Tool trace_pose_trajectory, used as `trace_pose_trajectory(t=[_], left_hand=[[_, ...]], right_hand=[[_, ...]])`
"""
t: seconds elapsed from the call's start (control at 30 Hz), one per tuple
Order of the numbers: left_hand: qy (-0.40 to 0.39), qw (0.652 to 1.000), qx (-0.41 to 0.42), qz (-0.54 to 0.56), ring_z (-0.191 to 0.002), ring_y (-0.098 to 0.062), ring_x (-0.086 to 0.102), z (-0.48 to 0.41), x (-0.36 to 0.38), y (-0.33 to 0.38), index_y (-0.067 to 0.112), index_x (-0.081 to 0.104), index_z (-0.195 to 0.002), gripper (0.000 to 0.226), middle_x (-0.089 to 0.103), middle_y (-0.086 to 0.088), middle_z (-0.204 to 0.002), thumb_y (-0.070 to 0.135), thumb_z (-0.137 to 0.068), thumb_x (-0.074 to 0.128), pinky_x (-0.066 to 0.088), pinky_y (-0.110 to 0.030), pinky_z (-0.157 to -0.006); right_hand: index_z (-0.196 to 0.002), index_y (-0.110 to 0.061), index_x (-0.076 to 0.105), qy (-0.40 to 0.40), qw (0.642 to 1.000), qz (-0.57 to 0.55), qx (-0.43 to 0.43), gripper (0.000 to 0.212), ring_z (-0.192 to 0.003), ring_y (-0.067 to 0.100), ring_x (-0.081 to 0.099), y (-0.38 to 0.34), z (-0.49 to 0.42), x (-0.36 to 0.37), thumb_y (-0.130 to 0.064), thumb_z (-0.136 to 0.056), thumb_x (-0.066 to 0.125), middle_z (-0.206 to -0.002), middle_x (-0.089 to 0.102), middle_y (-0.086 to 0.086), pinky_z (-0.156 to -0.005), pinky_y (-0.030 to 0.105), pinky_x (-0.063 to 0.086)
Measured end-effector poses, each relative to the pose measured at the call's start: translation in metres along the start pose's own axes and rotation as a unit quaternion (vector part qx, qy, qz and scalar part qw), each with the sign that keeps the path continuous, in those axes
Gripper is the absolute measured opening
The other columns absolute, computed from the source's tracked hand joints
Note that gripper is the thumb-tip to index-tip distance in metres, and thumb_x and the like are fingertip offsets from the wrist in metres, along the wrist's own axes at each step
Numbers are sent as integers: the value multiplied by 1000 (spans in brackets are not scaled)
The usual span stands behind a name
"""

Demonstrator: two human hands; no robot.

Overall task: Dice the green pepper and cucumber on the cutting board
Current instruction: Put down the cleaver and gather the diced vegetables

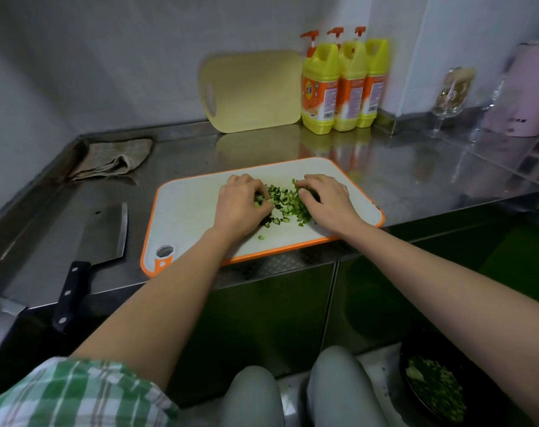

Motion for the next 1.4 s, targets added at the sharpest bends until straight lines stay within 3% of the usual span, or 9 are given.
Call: trace_pose_trajectory(t=[0.07,0.23,0.37,0.57,0.73,0.93,1.17,1.3,1.4], left_hand=[[9,999,5,32,-106,-27,48,2,-3,4,20,68,-96,21,59,-5,-106,30,-78,62,38,-37,-89],[-86,995,42,26,-108,-23,47,9,12,31,27,69,-92,33,60,0,-106,46,-68,57,38,-37,-91],[-29,999,26,-15,-108,-25,47,5,1,19,27,70,-89,14,59,-1,-105,30,-76,68,34,-35,-87],[-41,998,41,-22,-106,-25,46,8,5,31,26,71,-92,15,58,-2,-104,34,-81,66,35,-35,-85],[-2,998,-8,-56,-105,-26,46,7,-5,14,24,70,-88,11,58,-3,-102,27,-79,66,31,-33,-80],[-29,999,25,-33,-105,-24,45,5,6,32,27,73,-91,14,57,-1,-101,35,-81,66,30,-32,-80],[23,999,-18,-35,-103,-27,48,6,-7,7,21,71,-89,11,59,-5,-100,23,-80,66,34,-34,-81],[-11,999,39,1,-107,-24,46,2,2,27,23,70,-98,21,58,-2,-107,31,-79,70,35,-34,-85],[-18,998,53,-18,-105,-24,47,-1,8,32,23,72,-91,14,58,-1,-103,31,-80,70,34,-34,-83]], right_hand=[[-120,-23,65,-10,1000,3,-14,42,-131,24,42,-3,1,2,-41,-90,42,-138,54,4,-105,40,26],[-113,-23,66,-8,999,21,-30,25,-131,23,41,-2,0,5,-32,-92,56,-136,55,2,-103,39,24],[-111,-23,67,6,999,7,-30,22,-131,22,40,-2,0,4,-30,-93,57,-134,54,3,-103,38,24],[-107,-25,67,1,999,9,-34,18,-132,22,39,-2,1,5,-30,-93,57,-135,52,2,-104,37,22],[-104,-24,69,13,1000,-3,-27,16,-132,21,38,-1,1,2,-24,-94,56,-134,53,3,-103,36,21],[-104,-27,68,2,999,7,-32,16,-133,19,37,-2,1,5,-30,-94,56,-136,51,0,-104,37,20],[-103,-26,66,8,1000,-7,-28,14,-132,18,37,-2,1,3,-27,-94,55,-131,53,0,-102,35,19],[-101,-28,65,-13,999,15,-42,12,-132,17,36,-4,1,7,-28,-92,57,-133,50,-2,-101,35,18],[-101,-26,65,0,1000,8,-17,14,-129,17,38,0,0,4,-22,-91,56,-129,52,-2,-99,32,18]])
Point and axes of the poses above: each hand's wrist, its own z-axis away from the middle knuckle, its own x-axis out of the palm, y = z × x, the point moved 6 cm from there along -z, towards the middle knuckle
